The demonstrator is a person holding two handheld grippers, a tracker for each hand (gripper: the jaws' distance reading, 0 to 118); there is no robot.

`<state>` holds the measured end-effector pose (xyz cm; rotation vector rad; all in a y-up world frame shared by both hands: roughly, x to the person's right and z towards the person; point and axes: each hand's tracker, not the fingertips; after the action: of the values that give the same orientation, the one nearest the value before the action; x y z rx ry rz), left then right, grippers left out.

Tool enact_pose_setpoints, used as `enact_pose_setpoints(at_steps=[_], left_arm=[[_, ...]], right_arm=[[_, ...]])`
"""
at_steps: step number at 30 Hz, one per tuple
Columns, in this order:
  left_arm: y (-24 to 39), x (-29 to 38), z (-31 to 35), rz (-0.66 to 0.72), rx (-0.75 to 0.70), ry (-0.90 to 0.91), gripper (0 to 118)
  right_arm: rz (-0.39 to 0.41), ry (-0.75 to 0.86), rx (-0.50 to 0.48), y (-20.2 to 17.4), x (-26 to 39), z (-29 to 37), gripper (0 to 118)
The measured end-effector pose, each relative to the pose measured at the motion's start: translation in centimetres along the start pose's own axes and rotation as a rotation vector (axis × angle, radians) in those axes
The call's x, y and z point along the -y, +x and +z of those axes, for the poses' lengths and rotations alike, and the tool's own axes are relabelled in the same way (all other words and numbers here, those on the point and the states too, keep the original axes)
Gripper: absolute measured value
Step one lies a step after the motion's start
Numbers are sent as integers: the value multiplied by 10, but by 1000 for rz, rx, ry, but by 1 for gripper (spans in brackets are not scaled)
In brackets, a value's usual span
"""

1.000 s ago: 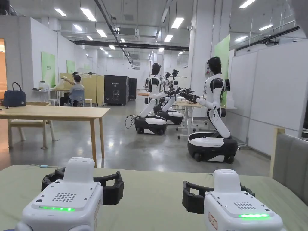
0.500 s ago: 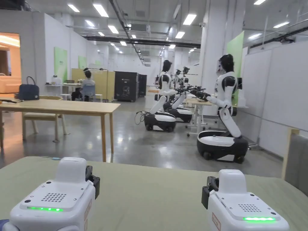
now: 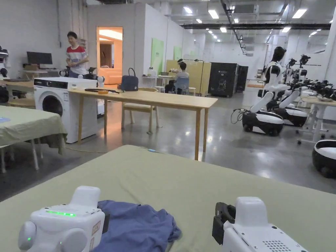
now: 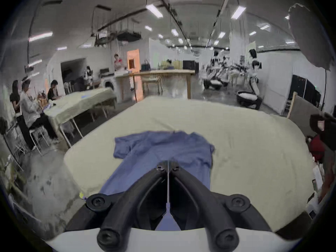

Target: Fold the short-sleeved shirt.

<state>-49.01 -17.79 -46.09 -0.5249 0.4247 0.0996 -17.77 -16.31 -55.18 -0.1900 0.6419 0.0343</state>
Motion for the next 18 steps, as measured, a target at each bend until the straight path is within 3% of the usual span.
enact_pose_setpoints(at_steps=[1, 3, 4, 6, 7, 10, 14, 16, 17, 18], left_arm=[[-1, 2, -13, 1, 21, -26, 20], [3, 5, -40, -7, 48, -50, 96], [7, 7, -58, -18, 61, -85, 96], [18, 13, -97, -47, 85, -176, 118], [18, 13, -128, -2, 85, -180, 116], [32, 14, -201, -58, 90, -276, 117], [63, 36, -272, -19, 152, -369, 115], [74, 45, -288, -31, 128, -406, 105], [76, 53, -300, -64, 96, -438, 93], [77, 59, -309, -81, 66, -468, 91]], right_arm=[[0, -6, 0, 1, 2, -3, 1], [5, -15, 4, 4, 6, -8, 1], [11, -24, 11, 7, 8, -10, 1], [21, -38, 25, 12, 13, -12, 1], [27, -46, 36, 15, 16, -14, 1], [50, -75, 82, 28, 24, -20, 1], [42, -128, 128, 46, 38, -33, 1], [36, -152, 141, 54, 44, -37, 1], [35, -159, 146, 57, 47, -38, 1], [35, -166, 153, 59, 50, -39, 1]])
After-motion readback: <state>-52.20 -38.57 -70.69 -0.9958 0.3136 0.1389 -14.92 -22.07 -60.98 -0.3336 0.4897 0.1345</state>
